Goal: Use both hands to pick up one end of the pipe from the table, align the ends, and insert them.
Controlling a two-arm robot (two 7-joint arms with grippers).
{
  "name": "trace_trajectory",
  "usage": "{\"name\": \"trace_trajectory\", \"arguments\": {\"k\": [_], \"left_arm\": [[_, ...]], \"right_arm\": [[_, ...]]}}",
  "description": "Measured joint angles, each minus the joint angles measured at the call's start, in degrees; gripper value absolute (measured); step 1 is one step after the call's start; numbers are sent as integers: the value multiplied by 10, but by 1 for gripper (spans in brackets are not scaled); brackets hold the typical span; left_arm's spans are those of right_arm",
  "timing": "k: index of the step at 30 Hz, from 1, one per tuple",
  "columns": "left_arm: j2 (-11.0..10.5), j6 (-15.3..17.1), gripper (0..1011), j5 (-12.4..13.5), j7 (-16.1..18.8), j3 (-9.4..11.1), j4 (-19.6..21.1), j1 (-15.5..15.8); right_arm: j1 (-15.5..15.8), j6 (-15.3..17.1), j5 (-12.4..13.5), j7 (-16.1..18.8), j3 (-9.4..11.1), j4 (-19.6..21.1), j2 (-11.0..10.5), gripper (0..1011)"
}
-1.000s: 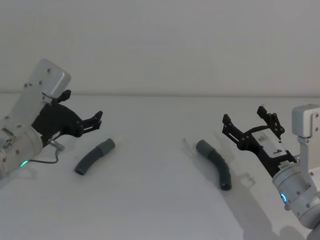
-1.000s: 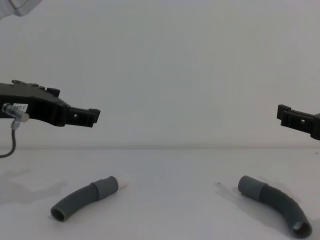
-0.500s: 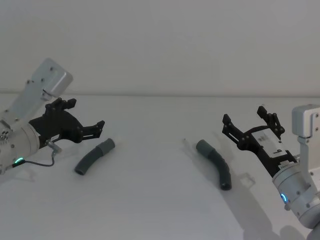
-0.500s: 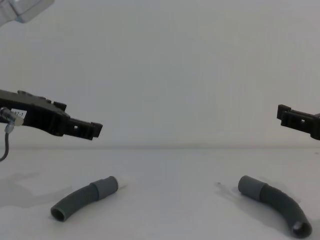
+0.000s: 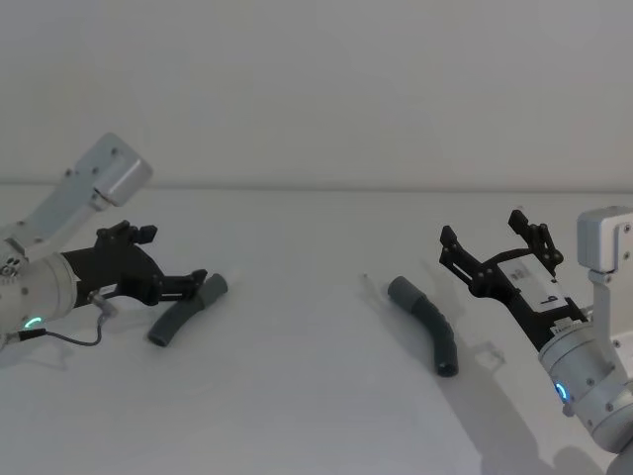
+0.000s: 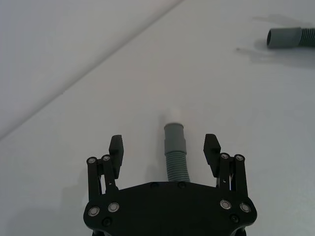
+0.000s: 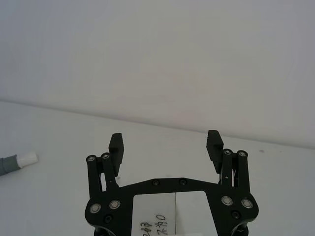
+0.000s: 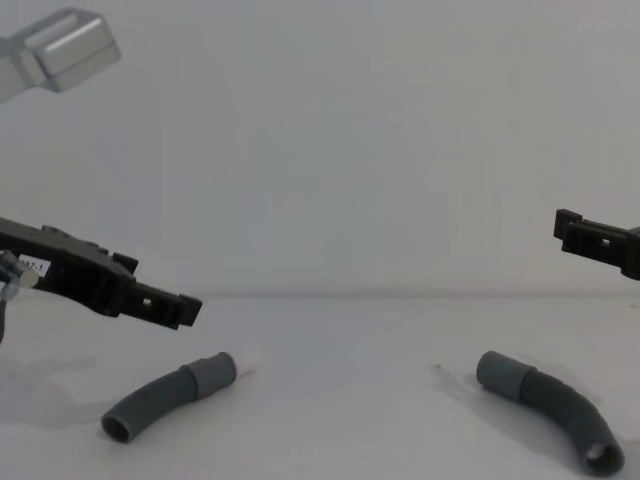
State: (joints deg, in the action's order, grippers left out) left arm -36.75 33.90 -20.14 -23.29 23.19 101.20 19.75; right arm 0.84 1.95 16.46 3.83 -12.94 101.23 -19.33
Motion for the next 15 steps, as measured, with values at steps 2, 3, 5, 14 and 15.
{"name": "trace_trajectory", "arguments": {"k": [2,3,5,14,15], "left_arm": [[0,3,1001,0,-6,5,-8,5],[0,3,1001,0,-8,6,-10,7],[1,5,1001,1,-12,11,-18,12],[10,11,1001,6,-25,23,-41,27],[11,12,1001,6,-26,25,-45,29]], "right_arm": [[0,0,0,0,0,0,0,1002],[0,0,0,0,0,0,0,1002],[0,0,0,0,0,0,0,1001],[0,0,0,0,0,0,0,1001],[0,0,0,0,0,0,0,1001]]}}
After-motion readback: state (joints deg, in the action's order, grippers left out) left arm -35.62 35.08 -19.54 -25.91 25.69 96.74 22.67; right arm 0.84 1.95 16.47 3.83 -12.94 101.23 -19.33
